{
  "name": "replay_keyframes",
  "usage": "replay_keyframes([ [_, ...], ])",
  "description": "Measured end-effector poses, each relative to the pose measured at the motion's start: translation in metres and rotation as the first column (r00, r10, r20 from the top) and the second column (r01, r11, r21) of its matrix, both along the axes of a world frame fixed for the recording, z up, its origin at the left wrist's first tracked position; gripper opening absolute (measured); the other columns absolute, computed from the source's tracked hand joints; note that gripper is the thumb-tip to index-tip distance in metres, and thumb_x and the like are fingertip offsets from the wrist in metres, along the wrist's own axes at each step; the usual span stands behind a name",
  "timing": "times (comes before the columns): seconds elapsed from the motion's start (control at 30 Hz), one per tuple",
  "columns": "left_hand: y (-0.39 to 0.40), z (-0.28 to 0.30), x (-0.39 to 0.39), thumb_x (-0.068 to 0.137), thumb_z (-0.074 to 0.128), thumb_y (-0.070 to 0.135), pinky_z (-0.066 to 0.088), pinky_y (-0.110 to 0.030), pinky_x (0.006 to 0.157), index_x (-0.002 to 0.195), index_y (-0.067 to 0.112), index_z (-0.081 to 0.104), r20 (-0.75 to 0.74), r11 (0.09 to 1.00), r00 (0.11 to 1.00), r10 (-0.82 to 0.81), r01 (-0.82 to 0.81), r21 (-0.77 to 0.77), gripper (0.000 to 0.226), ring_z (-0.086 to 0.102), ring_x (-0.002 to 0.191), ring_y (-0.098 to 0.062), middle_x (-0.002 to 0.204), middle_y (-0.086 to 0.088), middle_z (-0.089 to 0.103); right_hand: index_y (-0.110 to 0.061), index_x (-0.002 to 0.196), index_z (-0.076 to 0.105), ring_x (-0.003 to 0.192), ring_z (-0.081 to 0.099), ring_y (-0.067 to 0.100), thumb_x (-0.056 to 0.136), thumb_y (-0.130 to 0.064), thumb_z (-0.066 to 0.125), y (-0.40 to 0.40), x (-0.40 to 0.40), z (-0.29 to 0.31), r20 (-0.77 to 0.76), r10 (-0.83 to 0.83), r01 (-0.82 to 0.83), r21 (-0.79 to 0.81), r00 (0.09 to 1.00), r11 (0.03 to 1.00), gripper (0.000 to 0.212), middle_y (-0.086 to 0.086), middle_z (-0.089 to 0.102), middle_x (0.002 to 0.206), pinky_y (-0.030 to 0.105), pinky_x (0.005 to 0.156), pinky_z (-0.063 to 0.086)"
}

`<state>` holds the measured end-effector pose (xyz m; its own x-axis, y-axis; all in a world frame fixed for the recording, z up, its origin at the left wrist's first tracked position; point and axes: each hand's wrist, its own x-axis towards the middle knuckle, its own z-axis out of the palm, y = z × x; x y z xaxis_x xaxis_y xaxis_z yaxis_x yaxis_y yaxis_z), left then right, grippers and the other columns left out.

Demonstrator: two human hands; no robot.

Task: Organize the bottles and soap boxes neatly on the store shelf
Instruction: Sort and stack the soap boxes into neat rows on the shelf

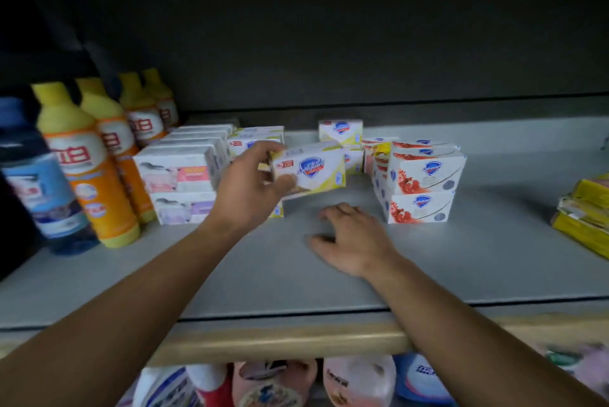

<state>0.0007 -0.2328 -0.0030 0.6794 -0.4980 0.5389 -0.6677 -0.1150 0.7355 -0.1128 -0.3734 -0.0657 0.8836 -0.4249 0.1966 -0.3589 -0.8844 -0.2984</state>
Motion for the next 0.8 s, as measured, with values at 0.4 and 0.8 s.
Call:
replay_keyframes([
  [0.4, 0.074, -0.049, 0.012, 0.090, 0.066, 0.010, 0.060, -0.036, 0.053, 0.093, 0.011, 0.069, -0.656, 0.938, 0.709, -0.260, 0.025, -0.345, 0.005, 0.073, 0.072, -0.020, 0.090, -0.006, 0.077, -0.030, 0.147, 0.033, 0.125, 0.033, -0.020, 0.069, -0.007, 0.080, 0.043, 0.011, 0.023, 0.427, 0.345, -0.461, 0.205, 0.836, 0.863, 0.094, -0.009, 0.034, 0.143, 0.000, 0.098, 0.028],
  [0.8, 0.079, -0.047, 0.018, 0.084, 0.061, 0.059, 0.053, -0.032, 0.053, 0.082, 0.015, 0.074, -0.678, 0.947, 0.681, -0.277, 0.075, -0.311, 0.047, 0.062, 0.055, -0.022, 0.067, -0.011, 0.066, -0.035, 0.110, 0.062, 0.072, 0.059, 0.014, 0.084, -0.021, 0.073, 0.045, 0.013, 0.009, 0.616, 0.080, -0.419, 0.428, 0.783, 0.801, 0.031, -0.004, 0.069, 0.105, 0.027, 0.067, 0.050],
])
